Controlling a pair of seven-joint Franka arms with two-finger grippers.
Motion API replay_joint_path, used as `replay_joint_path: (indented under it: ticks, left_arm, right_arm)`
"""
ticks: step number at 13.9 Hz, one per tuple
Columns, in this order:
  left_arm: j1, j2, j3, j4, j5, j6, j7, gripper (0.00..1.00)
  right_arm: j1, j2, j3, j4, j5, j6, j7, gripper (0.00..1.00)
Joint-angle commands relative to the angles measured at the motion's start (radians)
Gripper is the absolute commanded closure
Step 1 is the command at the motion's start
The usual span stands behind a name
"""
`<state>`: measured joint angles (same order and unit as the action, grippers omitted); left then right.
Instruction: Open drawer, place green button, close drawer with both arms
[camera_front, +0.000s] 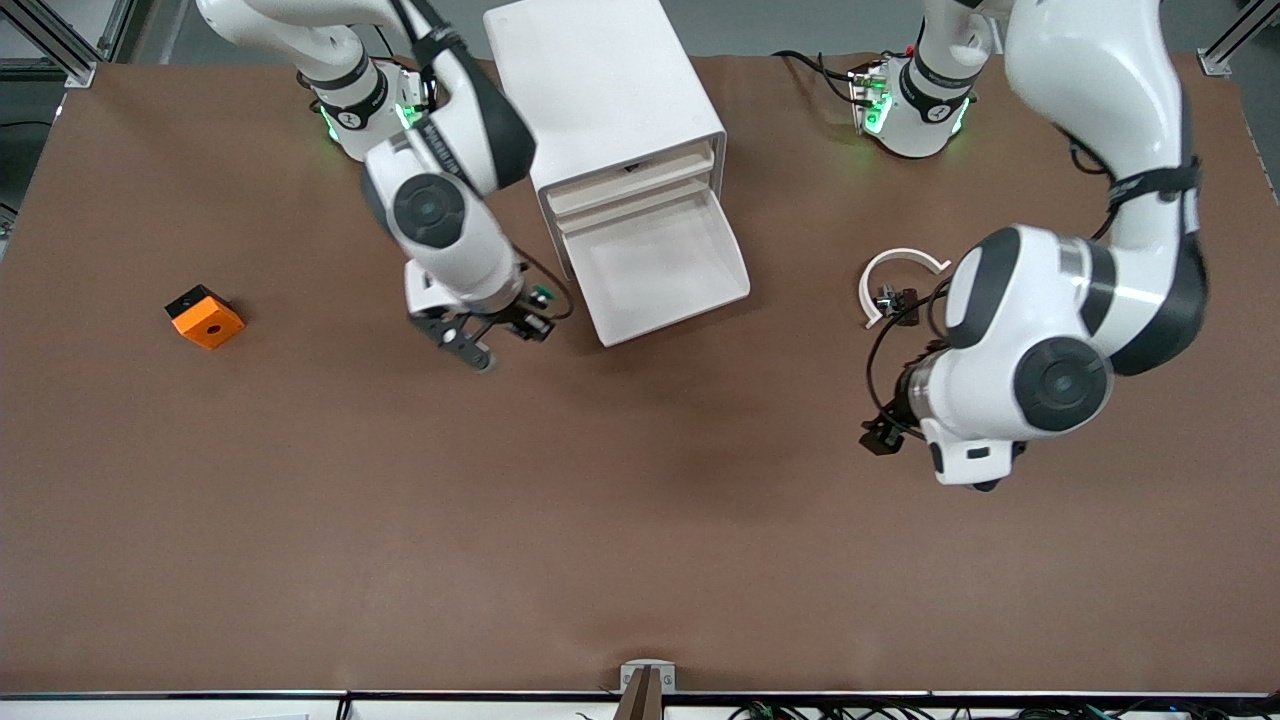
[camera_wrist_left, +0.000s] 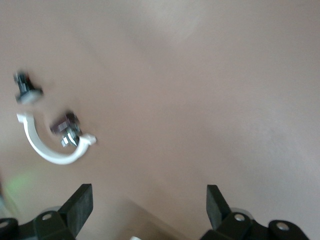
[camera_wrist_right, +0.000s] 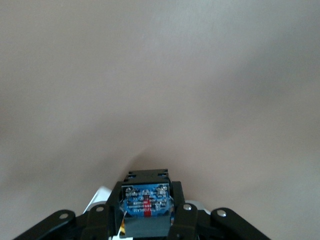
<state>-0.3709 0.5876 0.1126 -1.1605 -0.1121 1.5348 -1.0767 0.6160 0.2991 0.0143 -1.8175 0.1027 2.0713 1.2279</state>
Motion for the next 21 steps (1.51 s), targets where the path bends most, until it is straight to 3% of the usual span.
replay_joint_path:
  ticks: [1,5,9,14,21]
  left_arm:
    - [0.036,-0.072,-0.004,-0.054,0.026,-0.016,0.272,0.00]
    - [0.055,-0.110,-0.005,-0.074,0.029,-0.030,0.451,0.00]
    - [0.058,-0.189,-0.007,-0.194,0.028,0.005,0.612,0.00]
    - [0.041,-0.334,-0.027,-0.506,0.028,0.241,0.646,0.00]
    - [0.040,-0.347,-0.152,-0.731,0.026,0.477,0.643,0.00]
  right_arm:
    - [0.080,-0.003,-0.013,0.027,0.011,-0.008,0.137,1.00]
    - [0.162,0.049,-0.014,0.034,-0.001,0.010,0.271,1.00]
    - [0.214,0.110,-0.014,0.029,-0.011,0.098,0.361,1.00]
    - [0.248,0.129,-0.016,0.023,-0.011,0.124,0.395,1.00]
    - [0.272,0.143,-0.017,0.000,-0.021,0.127,0.430,1.00]
